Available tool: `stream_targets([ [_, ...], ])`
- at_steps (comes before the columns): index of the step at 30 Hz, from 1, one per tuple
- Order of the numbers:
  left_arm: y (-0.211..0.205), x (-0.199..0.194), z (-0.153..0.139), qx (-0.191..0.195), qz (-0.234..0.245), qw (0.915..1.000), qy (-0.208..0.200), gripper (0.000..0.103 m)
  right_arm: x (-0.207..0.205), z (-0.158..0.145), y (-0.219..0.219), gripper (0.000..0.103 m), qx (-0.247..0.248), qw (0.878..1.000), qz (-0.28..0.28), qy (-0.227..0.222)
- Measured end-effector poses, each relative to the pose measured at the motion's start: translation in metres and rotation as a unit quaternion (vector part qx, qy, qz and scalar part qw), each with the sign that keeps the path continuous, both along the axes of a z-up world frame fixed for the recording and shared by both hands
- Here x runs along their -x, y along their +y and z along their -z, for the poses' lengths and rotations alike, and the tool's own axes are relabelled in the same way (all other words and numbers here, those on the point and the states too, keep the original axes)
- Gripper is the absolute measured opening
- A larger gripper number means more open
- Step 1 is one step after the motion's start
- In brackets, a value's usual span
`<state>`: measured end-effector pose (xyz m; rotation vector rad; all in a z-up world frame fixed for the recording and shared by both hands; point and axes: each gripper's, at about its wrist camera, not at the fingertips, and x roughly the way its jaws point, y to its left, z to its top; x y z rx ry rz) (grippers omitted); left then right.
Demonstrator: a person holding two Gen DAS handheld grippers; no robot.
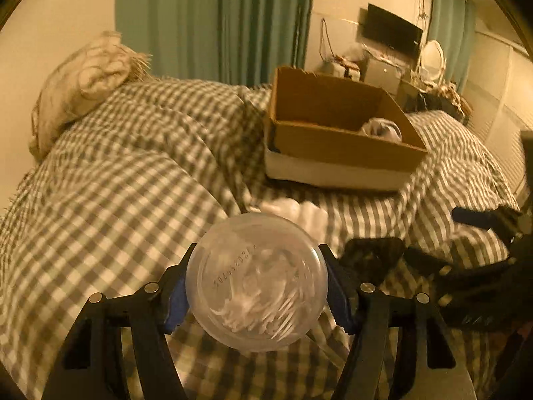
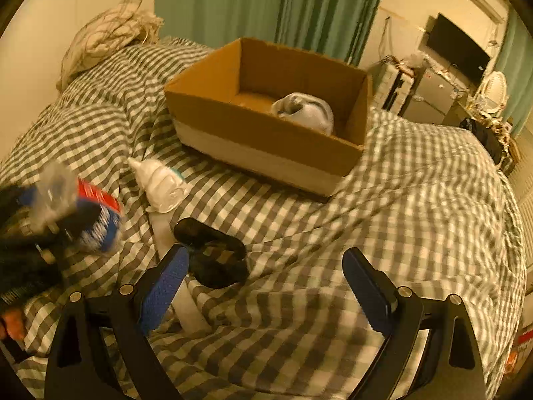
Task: Organize objects
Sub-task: 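Grasp the clear cotton-swab container with the left tool while the right tool grasps the black object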
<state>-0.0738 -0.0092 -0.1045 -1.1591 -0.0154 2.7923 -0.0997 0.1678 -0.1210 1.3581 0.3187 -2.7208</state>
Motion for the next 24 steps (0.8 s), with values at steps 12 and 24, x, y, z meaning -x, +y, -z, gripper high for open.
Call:
stream_targets([
  [12,0.003,0.003,0.019,0.018,0.008,0.9993,-0.032,0.068,0.047,0.05,-0.029,0.094,-0.022,0.994,-0.025,-0.103],
  [24,0.005,-0.002,0.014,0.022,0.015,0.9994,-0.021,0.068,0.027,0.038,-0.024,0.034,0.02,0.995,-0.042,-0.084],
])
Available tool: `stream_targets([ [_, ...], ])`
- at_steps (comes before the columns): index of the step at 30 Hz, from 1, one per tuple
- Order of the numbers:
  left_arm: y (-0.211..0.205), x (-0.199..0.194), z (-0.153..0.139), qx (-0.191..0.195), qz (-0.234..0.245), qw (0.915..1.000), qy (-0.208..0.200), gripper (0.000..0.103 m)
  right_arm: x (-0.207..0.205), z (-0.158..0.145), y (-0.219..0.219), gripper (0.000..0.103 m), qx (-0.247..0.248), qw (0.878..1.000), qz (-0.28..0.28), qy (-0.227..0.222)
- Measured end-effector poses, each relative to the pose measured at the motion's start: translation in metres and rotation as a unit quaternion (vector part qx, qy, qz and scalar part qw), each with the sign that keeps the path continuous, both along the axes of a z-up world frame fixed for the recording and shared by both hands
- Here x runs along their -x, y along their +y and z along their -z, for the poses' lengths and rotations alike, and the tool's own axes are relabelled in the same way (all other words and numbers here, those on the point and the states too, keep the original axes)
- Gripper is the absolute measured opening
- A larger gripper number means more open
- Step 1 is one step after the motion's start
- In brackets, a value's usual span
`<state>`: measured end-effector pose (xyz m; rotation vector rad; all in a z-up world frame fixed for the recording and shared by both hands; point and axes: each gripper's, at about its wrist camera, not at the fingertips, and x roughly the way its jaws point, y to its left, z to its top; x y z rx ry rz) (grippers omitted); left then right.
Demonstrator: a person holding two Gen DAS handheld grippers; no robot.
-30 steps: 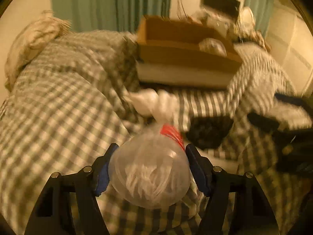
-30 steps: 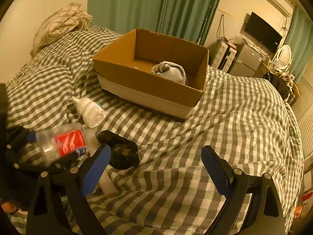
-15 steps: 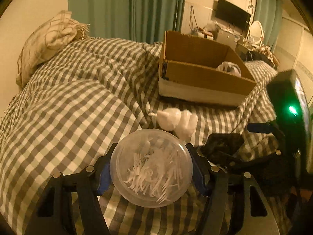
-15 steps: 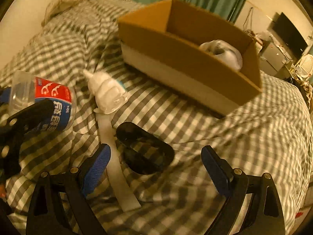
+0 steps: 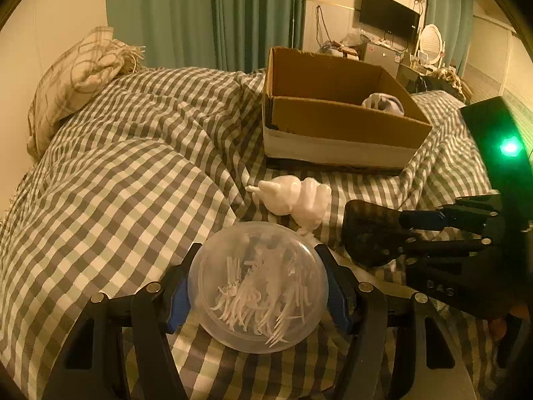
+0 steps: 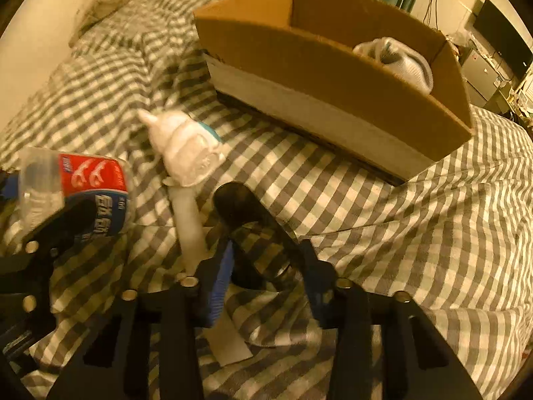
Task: Organize objects
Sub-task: 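Grasp the clear cotton-swab container with the left tool while the right tool grasps the black object, then lower both held items into the cardboard box and open both tools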
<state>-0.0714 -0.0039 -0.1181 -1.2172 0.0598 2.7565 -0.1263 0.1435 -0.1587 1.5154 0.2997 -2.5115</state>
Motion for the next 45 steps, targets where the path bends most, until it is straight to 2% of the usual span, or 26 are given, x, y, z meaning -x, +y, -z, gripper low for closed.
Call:
stream_targets([
  [7,0.001,-0.002,-0.028,-0.023,0.009,0.9995,0.022,0.067,-0.021,-0.037,0.009,0.032,0.021,0.998,0.0,0.051],
  [10,0.007,-0.001,-0.048,-0.027,0.017,0.9988,0.037,0.067,-0.027,-0.061,0.014,0.031,0.022,0.996,0.005,0.09],
  [13,0.018,0.005,-0.072,-0.021,0.038,0.9973,0.06,0.067,-0.03,-0.098,0.029,0.031,0.032,0.991,0.013,0.132],
  [18,0.036,0.029,-0.115,-0.032,0.054,0.9929,0.101,0.066,-0.02,-0.157,0.046,0.031,0.025,0.981,0.022,0.193],
  [24,0.056,0.079,-0.142,-0.028,0.055,0.9895,0.131,0.066,0.014,-0.194,0.059,0.031,0.019,0.973,0.033,0.226],
  [30,0.076,0.133,-0.131,-0.011,0.065,0.9905,0.121,0.066,0.06,-0.192,0.068,0.031,0.017,0.974,0.041,0.223],
  [36,0.085,0.171,-0.094,-0.009,0.071,0.9931,0.093,0.066,0.112,-0.154,0.079,0.03,0.022,0.98,0.051,0.191],
  [39,0.087,0.181,-0.08,-0.013,0.08,0.9936,0.079,0.066,0.125,-0.133,0.088,0.03,0.031,0.982,0.061,0.178],
  [42,0.084,0.182,-0.075,-0.021,0.08,0.9934,0.079,0.069,0.127,-0.125,0.096,0.032,0.046,0.98,0.072,0.179],
  [44,0.08,0.18,-0.079,-0.018,0.07,0.9941,0.081,0.086,0.123,-0.128,0.1,0.056,0.05,0.979,0.079,0.18],
  [45,0.077,0.177,-0.083,-0.016,0.063,0.9943,0.085,0.093,0.119,-0.134,0.103,0.06,0.051,0.977,0.083,0.191],
])
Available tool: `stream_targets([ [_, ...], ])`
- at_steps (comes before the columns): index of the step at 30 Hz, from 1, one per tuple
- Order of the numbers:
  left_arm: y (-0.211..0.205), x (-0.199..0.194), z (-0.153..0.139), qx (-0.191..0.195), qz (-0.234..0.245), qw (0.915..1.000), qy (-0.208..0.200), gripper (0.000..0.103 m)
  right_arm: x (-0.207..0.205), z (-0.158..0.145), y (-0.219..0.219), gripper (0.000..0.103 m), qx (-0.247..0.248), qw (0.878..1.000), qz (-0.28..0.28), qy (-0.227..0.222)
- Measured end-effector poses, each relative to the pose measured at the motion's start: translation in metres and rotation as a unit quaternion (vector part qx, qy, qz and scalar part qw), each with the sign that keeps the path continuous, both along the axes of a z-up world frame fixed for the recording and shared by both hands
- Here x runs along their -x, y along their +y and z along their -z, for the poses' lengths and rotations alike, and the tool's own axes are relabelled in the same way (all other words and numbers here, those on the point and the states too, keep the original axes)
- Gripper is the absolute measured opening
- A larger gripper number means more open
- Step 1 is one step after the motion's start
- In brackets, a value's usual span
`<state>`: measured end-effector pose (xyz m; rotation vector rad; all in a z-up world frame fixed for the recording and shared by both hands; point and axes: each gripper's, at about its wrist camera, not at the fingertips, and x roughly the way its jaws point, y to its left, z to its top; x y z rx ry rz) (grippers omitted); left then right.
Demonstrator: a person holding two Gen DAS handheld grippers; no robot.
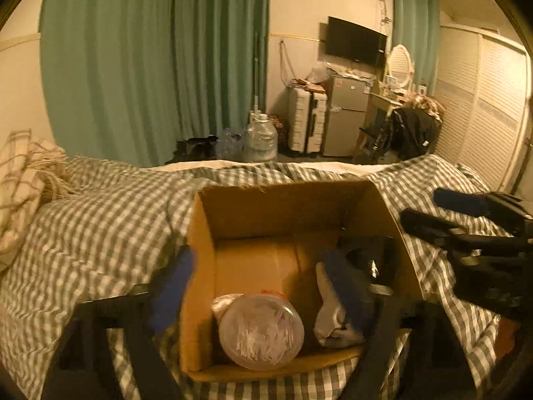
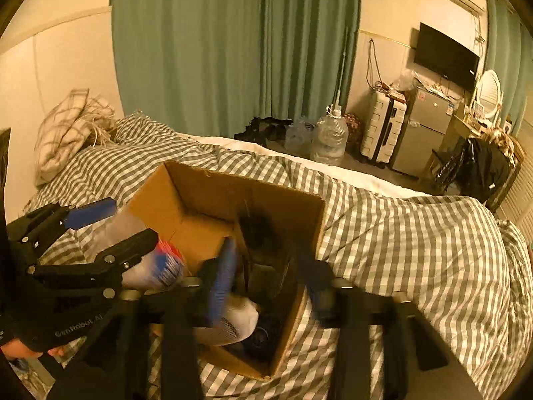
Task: Organize objects
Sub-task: 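Lower both held items into the cardboard box and open both tools, then grasp the white tube with the right tool while the left tool grasps the white bear figurine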
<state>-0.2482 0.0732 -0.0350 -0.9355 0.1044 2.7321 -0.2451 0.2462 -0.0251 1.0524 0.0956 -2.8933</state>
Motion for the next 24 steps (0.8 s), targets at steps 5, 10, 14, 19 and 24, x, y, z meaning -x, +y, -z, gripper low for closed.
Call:
stream_targets([
  [5,-0.012,-0.026,-0.028,0.0,-0.003,0.9999,0.012,0.095,-0.033,-0.035,-0.001,0.061,-0.005,1.0,0.008,0.029],
  [10,-0.035,-0.071,-0.053,0.007,-0.019,0.9994,0.028,0.103,-0.085,-0.068,-0.013,0.063,-0.02,0.999,0.003,0.04],
  [14,-0.057,-0.107,-0.063,0.01,-0.031,0.9991,0.028,0.103,-0.125,-0.08,-0.026,0.063,-0.027,0.999,-0.005,0.046],
  [19,-0.084,-0.144,-0.045,0.013,-0.051,0.9985,0.016,0.103,-0.169,-0.066,-0.046,0.063,-0.014,0.999,-0.027,0.042],
  [24,-0.097,-0.171,-0.002,0.018,-0.07,0.9973,-0.013,0.103,-0.178,-0.024,-0.071,0.063,-0.008,0.999,-0.049,0.01],
])
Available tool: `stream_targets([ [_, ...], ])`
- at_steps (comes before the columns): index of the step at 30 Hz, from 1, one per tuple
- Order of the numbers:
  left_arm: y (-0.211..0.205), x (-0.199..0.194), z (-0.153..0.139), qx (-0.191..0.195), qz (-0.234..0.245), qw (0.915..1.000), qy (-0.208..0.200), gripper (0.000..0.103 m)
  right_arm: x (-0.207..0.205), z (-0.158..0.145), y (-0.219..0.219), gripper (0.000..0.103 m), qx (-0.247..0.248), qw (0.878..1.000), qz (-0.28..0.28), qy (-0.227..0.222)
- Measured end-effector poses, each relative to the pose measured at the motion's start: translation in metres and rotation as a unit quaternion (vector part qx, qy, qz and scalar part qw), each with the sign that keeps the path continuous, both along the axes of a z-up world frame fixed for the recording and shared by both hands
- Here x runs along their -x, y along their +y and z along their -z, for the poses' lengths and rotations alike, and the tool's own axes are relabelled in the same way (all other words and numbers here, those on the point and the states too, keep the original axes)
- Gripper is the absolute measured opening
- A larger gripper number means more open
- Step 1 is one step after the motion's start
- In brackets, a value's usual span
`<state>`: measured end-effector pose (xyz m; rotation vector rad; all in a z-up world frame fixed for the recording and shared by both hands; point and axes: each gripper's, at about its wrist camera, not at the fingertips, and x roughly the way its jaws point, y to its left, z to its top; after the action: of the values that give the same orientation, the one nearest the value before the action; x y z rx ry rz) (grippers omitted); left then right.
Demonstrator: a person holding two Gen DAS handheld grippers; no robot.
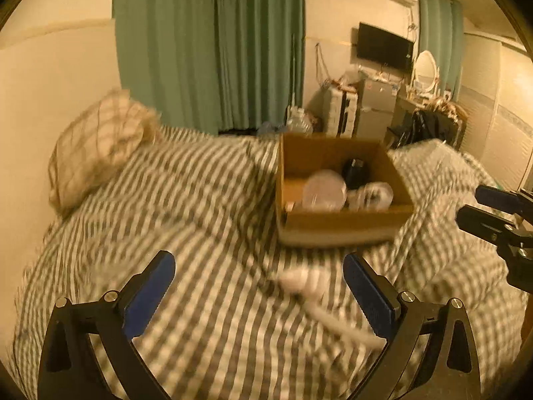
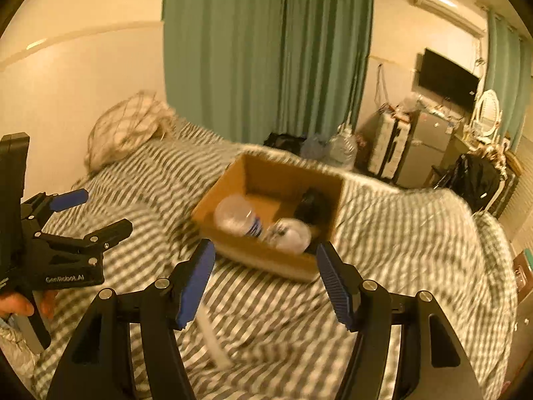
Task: Organize objects
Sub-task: 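Grasp the white tube with the right tool while the left tool grasps the white bear figurine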
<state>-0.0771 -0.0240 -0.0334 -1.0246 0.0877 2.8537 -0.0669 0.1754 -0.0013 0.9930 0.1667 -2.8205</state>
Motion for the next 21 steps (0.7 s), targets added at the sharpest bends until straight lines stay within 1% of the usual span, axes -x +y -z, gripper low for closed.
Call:
stream_targets([
  [1,0.0,-0.002,0.009,0.002,-0.004,1.0,-0.005,0.103,0.0,0.008,-0.004,0.063,0.0,1.0,-0.003,-0.006],
  [2,-0.001,-0.004,0.023,0.005,-0.011,0.9998,-0.014,0.103,0.002,0.018,-0.009,0.063,-0.002,1.0,-0.006,-0.017],
  [3,-0.002,-0.005,0.032,0.008,-0.013,0.9997,-0.021,0.103,0.006,0.034,-0.015,0.063,-0.009,0.999,-0.009,-0.033],
  [4,-0.001,-0.006,0.04,0.013,-0.014,0.9994,-0.029,0.103,0.008,0.043,-0.015,0.063,-0.012,0.999,-0.012,-0.041],
  [5,0.0,-0.006,0.052,0.023,-0.014,0.9989,-0.039,0.103,0.011,0.055,-0.016,0.063,-0.016,0.998,-0.016,-0.052],
  [6,0.002,-0.006,0.059,0.032,-0.012,0.9983,-0.046,0.103,0.015,0.072,-0.02,0.063,-0.017,0.997,-0.018,-0.068],
  [8,0.004,-0.005,0.071,0.048,-0.014,0.997,-0.059,0.103,0.024,0.095,-0.024,0.063,-0.019,0.995,-0.018,-0.095],
  [9,0.003,-0.003,0.075,0.052,-0.021,0.9962,-0.066,0.103,0.03,0.112,-0.03,0.063,-0.028,0.992,-0.024,-0.121],
  [12,-0.005,-0.002,0.078,0.037,-0.029,0.9963,-0.073,0.103,0.033,0.133,-0.042,0.063,-0.045,0.986,-0.045,-0.156],
  [15,-0.013,0.0,0.081,0.02,-0.039,0.9957,-0.081,0.103,0.035,0.144,-0.052,0.063,-0.047,0.981,-0.063,-0.177],
  [18,-0.018,0.002,0.084,0.008,-0.044,0.9949,-0.09,0.103,0.039,0.163,-0.06,0.063,-0.071,0.974,-0.062,-0.205],
  [21,-0.02,0.001,0.084,0.002,-0.045,0.9948,-0.091,0.103,0.047,0.176,-0.06,0.063,-0.064,0.97,-0.06,-0.228],
])
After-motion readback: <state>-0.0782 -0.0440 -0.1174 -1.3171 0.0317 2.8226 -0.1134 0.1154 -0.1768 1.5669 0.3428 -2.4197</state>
